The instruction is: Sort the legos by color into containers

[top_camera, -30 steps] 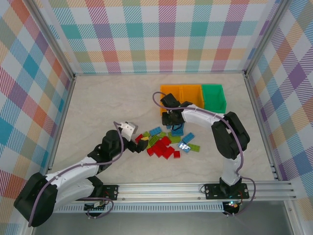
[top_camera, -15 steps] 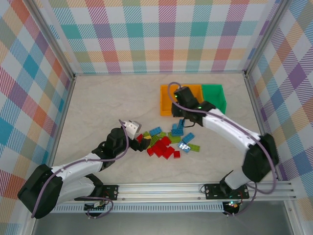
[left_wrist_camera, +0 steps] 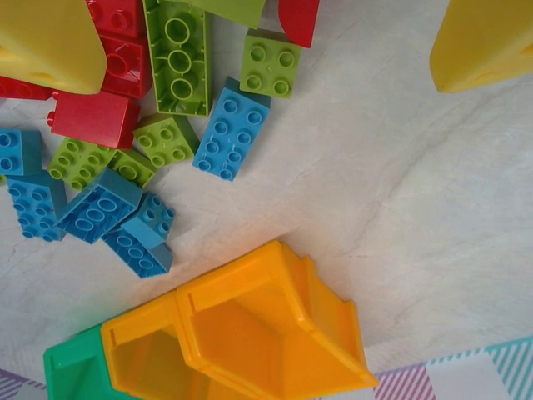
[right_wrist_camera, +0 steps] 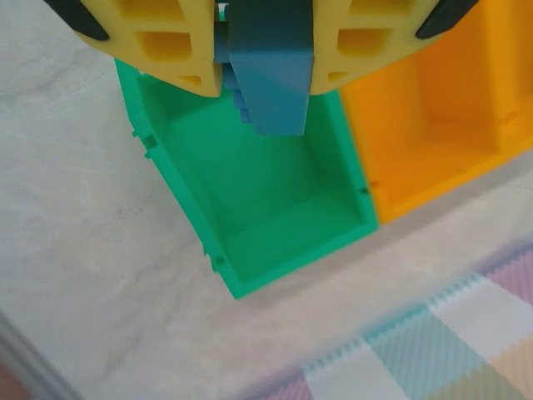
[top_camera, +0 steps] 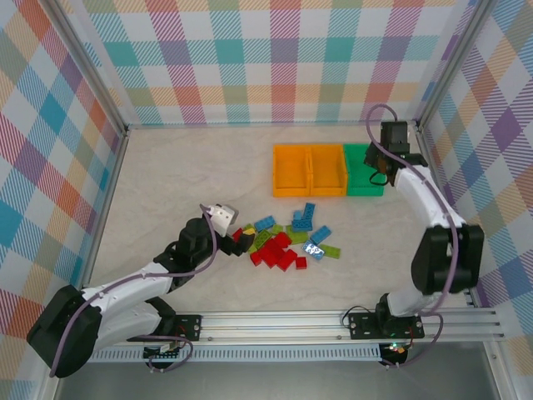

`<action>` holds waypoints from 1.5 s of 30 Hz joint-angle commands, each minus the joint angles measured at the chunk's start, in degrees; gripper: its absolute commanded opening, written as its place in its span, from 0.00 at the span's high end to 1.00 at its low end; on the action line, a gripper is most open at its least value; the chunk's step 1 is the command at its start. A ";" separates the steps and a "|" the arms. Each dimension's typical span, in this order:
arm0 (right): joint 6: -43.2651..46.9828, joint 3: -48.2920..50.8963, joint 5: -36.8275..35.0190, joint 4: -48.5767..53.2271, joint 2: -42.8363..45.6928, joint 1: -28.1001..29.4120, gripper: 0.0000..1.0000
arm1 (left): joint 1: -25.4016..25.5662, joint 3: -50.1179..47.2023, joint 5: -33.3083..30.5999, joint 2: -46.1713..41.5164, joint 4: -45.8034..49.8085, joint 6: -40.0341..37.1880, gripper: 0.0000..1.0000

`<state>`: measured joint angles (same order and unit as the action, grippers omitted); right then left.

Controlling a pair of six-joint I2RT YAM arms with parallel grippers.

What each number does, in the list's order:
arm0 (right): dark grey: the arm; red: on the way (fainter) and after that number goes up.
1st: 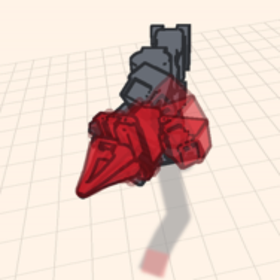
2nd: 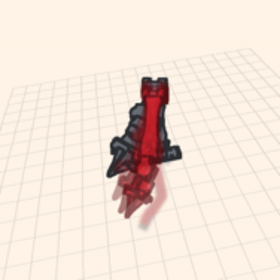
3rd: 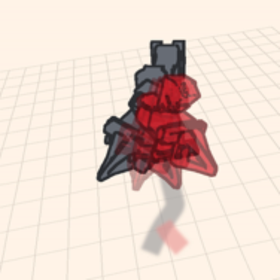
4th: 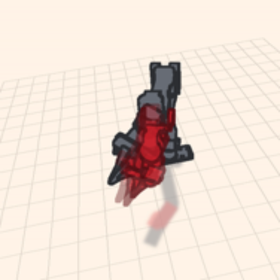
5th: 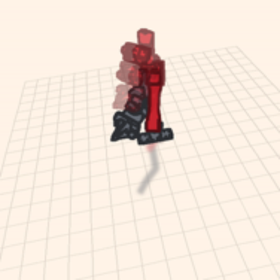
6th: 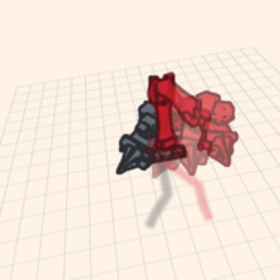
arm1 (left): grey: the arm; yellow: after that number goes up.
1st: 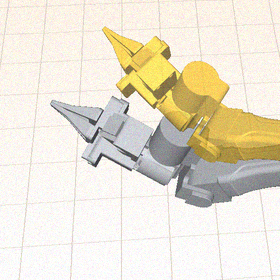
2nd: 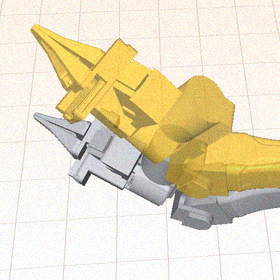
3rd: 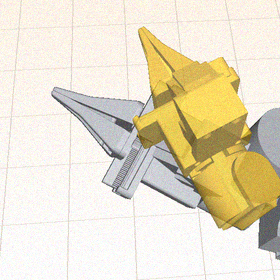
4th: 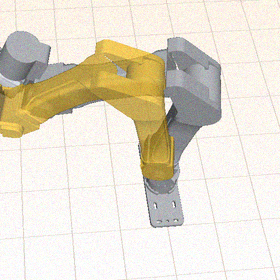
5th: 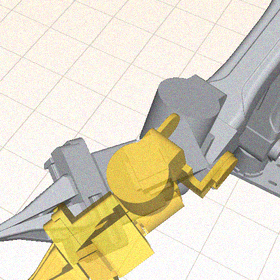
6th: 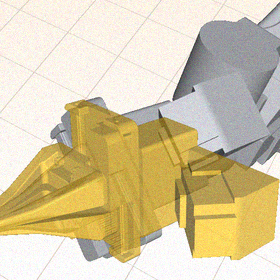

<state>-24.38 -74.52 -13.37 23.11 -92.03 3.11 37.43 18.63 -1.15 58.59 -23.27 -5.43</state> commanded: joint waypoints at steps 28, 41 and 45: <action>4.54 0.92 30.47 3.10 2.53 -2.17 0.22 | -0.06 2.38 -10.51 -2.11 4.50 18.40 0.00; 25.71 -8.02 36.51 32.11 9.83 19.05 0.00 | -0.25 16.04 -9.06 -0.91 44.74 42.96 0.00; 27.19 -10.05 37.36 34.80 7.95 21.93 0.00 | -0.42 21.92 -6.26 6.92 53.62 37.89 0.07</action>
<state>-2.02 -82.89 23.07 51.11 -82.67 24.03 37.34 36.84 -10.85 61.60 19.14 34.79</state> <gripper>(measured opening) 0.996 0.944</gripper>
